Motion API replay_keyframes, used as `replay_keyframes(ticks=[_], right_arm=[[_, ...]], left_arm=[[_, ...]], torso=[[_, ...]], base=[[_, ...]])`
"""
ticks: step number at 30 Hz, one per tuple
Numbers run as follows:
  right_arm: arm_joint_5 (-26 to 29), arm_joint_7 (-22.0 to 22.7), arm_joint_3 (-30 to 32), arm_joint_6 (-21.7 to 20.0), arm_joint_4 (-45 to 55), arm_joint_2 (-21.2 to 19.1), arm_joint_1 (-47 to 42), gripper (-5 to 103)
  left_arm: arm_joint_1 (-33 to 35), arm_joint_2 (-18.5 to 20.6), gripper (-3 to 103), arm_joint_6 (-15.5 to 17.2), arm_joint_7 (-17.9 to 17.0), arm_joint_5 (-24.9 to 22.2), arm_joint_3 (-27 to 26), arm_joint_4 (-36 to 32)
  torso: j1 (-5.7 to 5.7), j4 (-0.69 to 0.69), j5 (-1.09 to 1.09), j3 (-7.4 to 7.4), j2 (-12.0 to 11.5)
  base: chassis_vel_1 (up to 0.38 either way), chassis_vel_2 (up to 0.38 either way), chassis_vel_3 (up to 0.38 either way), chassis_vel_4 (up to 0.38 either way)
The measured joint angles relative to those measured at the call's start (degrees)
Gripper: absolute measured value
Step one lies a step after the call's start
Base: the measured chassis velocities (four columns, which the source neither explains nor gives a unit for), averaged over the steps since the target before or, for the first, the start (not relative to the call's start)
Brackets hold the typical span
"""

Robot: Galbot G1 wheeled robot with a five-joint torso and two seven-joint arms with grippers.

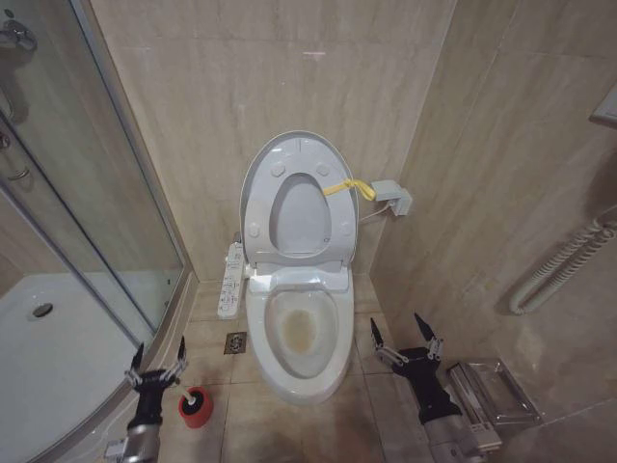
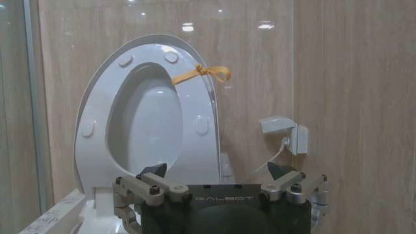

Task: Open the toilet lid, clean the toilet bowl with a toilet brush, close the toilet lid, and flush.

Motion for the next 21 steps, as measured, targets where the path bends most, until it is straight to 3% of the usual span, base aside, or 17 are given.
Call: replay_keyframes(ticks=[2,3,4,6,8,9,12,15,18,19,21], right_arm=[[0.0,0.01,0.0,0.0,0.0,0.0,0.0,100],[0.0,0.0,0.0,0.0,0.0,0.0,0.0,100],[0.0,0.0,0.0,0.0,0.0,0.0,0.0,100],[0.0,0.01,0.0,0.0,0.0,0.01,0.0,100],[0.0,0.01,0.0,0.0,0.0,0.0,0.0,100],[0.0,0.01,0.0,0.0,0.0,0.0,0.0,100],[0.0,0.01,0.0,0.0,0.0,0.0,0.0,100],[0.0,0.0,0.0,0.0,0.0,0.01,0.0,100],[0.0,0.0,0.0,0.0,0.0,0.0,0.0,100],[0.0,0.0,0.0,0.0,0.0,0.0,0.0,100],[0.0,0.0,0.0,0.0,0.0,0.0,0.0,100]], left_arm=[[0.11,0.07,100,1.15,-1.33,0.82,0.21,-1.65],[0.23,0.1,100,5.13,-6.66,4.3,0.72,-5.63],[0.23,0.1,100,5.13,-6.66,4.3,0.72,-5.63],[0.81,0.26,100,14.08,-15.91,7.58,1.69,-12.65],[1.72,0.85,100,20.55,-20.12,7.74,2.43,-18.03],[1.72,0.85,100,20.55,-20.12,7.74,2.43,-18.03],[4.51,2.27,100,28.45,-21.65,6.26,3.01,-25.4],[6.12,3.04,100,31.48,-21.8,5.39,3.01,-28.68],[9.71,4.32,100,38.38,-22.92,4.69,1.89,-36.64],[9.71,4.32,100,38.38,-22.92,4.69,1.89,-36.64],[12.13,5.39,100,43.25,-23.45,2.01,1.39,-42.77]], torso=[[0.0,0.0,0.0,0.0,0.0],[0.0,-0.01,-0.01,0.0,0.0],[0.0,-0.01,-0.01,0.0,0.0],[0.0,-0.02,0.0,0.0,0.0],[0.0,-0.01,0.0,0.0,0.0],[0.0,-0.01,0.0,0.0,0.0],[0.0,0.0,-0.01,0.0,0.0],[0.0,0.0,-0.01,0.0,0.0],[0.0,0.01,0.0,0.0,0.0],[0.0,0.01,0.0,0.0,0.0],[0.0,0.0,-0.01,0.0,0.0]], base=[[0.0,0.0,0.0,0.0],[0.0,0.0,0.0,0.0],[0.0,0.0,0.0,0.0],[0.0,0.0,0.0,0.0],[0.0,0.0,0.0,0.0],[0.0,0.0,0.0,0.0],[0.0,0.0,0.0,0.0],[0.0,0.0,0.0,0.0],[0.0,0.0,0.0,0.0],[0.0,0.0,0.0,0.0],[0.0,0.0,0.0,0.0]])
